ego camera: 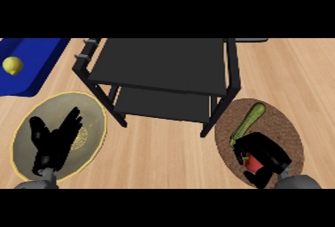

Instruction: Pick the bell pepper from the placemat and place it in the tiered shelf

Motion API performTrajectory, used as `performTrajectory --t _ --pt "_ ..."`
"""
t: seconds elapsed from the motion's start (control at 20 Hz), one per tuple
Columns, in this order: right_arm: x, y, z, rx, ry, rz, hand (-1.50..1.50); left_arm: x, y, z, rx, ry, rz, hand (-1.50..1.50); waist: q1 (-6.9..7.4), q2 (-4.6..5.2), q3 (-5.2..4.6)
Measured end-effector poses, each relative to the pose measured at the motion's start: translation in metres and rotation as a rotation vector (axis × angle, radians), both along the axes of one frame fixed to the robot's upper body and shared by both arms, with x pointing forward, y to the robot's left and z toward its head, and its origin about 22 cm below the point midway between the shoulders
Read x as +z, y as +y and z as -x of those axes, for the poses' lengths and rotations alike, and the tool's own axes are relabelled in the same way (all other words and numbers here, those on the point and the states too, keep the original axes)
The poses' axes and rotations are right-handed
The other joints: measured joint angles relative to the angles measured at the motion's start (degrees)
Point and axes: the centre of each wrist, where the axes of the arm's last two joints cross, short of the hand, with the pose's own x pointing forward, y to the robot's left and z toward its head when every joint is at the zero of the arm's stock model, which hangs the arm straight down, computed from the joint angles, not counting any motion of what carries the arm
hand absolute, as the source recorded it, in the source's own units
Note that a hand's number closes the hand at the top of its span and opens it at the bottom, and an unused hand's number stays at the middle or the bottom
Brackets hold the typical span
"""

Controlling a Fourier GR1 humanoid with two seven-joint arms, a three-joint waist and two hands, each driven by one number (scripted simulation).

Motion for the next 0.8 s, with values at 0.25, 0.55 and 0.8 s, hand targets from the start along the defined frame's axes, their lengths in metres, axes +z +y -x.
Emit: performTrajectory --t 0.25,0.55,0.8 --pt "-0.002 0.072 0.009 -0.178 0.013 -0.058 1.5 0.002 0.003 0.002 0.001 0.001 -0.001 0.0 -0.04 -0.3 -0.15" --pt "0.032 0.13 0.016 -0.377 -0.082 -0.112 1.5 0.001 0.0 0.001 -0.007 0.016 0.005 0.0 -0.04 0.11 0.62" --pt "0.076 0.166 0.023 -0.509 -0.192 -0.149 1.5 0.0 0.0 0.001 -0.01 0.023 0.003 0.0 0.04 0.05 0.78"
